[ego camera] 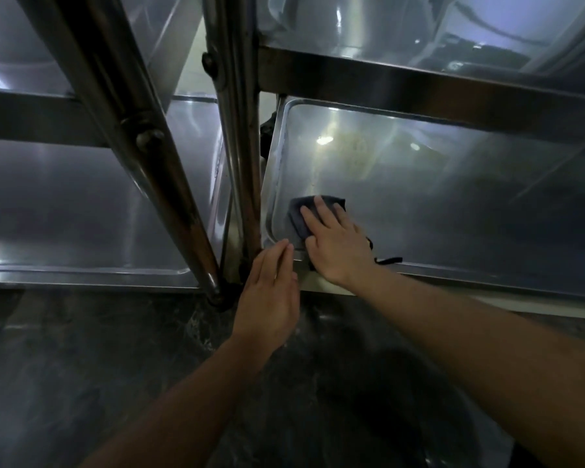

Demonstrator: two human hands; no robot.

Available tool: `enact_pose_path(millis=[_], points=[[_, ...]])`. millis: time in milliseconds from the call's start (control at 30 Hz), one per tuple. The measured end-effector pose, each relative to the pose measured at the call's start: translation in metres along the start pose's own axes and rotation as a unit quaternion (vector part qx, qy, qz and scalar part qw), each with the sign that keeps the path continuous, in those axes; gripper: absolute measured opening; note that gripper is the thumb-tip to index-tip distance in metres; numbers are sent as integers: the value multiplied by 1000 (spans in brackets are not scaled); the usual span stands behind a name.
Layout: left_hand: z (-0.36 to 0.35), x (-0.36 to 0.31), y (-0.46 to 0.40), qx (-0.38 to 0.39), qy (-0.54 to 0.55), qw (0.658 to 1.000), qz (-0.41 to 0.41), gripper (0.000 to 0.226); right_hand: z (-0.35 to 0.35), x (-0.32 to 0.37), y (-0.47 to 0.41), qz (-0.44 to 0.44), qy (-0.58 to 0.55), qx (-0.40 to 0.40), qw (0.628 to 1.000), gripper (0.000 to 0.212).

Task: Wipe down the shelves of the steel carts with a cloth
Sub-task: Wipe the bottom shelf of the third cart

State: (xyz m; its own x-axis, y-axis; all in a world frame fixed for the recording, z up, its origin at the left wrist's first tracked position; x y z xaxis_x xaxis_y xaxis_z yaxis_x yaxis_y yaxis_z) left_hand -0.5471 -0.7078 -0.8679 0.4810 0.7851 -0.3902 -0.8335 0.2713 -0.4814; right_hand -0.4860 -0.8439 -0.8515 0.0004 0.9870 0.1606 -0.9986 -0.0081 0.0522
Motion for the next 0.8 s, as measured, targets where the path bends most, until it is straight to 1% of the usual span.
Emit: enact_pose_path(millis=[167, 200, 300, 367, 433, 533, 633, 800], points=[[-6, -6, -4, 15, 7, 1000, -8, 50, -1, -5, 16, 37, -3, 6, 999, 56], [-6, -7, -2, 16, 6, 1000, -13, 49, -1, -12, 15, 31, 1, 2, 1000, 56], [-9, -9, 4, 28, 15, 999, -29, 48, -1, -30, 11, -23, 2, -14, 1000, 57], [-11, -12, 6, 32, 18, 998, -42, 48, -2, -30, 4, -34, 7, -15, 999, 58], [-11, -15, 5, 30, 10, 998, -49, 46, -3, -32, -14, -38, 11, -21, 999, 60], [-8, -17, 0, 7, 10, 999, -37, 43, -5, -41, -59, -56, 21, -20, 998, 62], [-8, -19, 0, -8, 16, 999, -37, 40, 2, -52, -102, -112, -14, -13, 994, 60], [-12, -16, 5, -18, 23, 999, -42, 39, 12, -62, -130, -122, -52, -24, 991, 59]])
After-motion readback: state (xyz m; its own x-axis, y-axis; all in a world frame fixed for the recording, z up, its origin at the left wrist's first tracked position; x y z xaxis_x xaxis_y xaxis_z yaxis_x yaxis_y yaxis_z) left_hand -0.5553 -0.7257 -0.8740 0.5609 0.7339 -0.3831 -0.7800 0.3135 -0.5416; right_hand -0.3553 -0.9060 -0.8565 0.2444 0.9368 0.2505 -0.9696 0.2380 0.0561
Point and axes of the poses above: each hand's wrist, its own y-axis away from the middle knuckle, its own z-axis out of the back of the hand, x = y × z, the point moved 7 cm from there along -y, towards the middle knuckle, and after that the axes turned 7 degrees about -x, right-handed, at the moved point
